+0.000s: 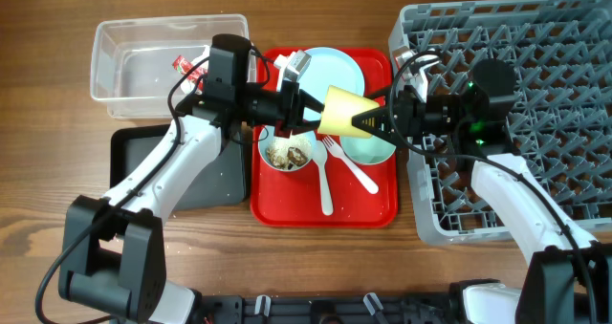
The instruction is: Sort waste into correct bins and load items into the dishwasher rack
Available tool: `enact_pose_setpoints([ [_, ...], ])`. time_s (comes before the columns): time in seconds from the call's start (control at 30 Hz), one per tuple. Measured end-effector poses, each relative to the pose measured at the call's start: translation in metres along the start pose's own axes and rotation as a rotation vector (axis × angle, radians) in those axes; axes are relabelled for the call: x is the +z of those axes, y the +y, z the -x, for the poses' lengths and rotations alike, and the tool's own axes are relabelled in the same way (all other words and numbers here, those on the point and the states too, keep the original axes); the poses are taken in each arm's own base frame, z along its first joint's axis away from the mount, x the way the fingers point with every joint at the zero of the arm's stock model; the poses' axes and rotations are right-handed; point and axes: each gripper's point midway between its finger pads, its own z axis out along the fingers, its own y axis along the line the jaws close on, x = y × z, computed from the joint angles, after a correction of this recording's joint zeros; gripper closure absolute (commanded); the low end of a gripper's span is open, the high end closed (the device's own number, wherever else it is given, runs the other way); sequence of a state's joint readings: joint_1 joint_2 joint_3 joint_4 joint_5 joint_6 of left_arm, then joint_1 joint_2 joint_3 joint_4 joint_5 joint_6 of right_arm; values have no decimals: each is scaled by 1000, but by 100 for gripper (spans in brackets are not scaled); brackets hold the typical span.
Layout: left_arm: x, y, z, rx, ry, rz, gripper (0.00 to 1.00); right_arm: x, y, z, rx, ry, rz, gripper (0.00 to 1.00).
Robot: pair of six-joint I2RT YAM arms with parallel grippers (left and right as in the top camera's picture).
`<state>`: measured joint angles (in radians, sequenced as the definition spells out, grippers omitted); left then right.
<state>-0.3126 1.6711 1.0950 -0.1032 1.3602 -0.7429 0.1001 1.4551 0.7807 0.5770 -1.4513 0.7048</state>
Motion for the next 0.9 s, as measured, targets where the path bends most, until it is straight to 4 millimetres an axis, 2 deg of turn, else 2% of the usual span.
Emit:
enact_pose_setpoints([
  [0.03,0,0,0,1,-1,1,74,0,1,-1,9,6,7,48],
  [0.23,1,3,3,-5,-16,16,71,0,5,-4,44,26,30,51],
  [0.27,1,3,3,-5,-16,16,74,0,5,-4,48,26,30,51],
  [0.33,1,2,3,-4,-15,15,94,0,6,-5,53,28,31,50],
  [0.37,1,2,3,-9,-15,15,96,0,5,-5,55,27,30,45],
  [0.43,1,-1,0,7,0,0,96,0,4,-4,66,25,27,30],
  [0.47,1,-2,0,7,2,-2,96,0,4,-4,68,25,27,28],
  [0.6,1,-1,0,5,3,-2,96,0,4,-4,69,25,26,27],
  [0.63,1,-1,0,5,2,-1,96,0,4,-4,69,25,26,23],
  [0.9,2,0,3,7,-15,13,96,0,3,-3,66,16,17,23],
])
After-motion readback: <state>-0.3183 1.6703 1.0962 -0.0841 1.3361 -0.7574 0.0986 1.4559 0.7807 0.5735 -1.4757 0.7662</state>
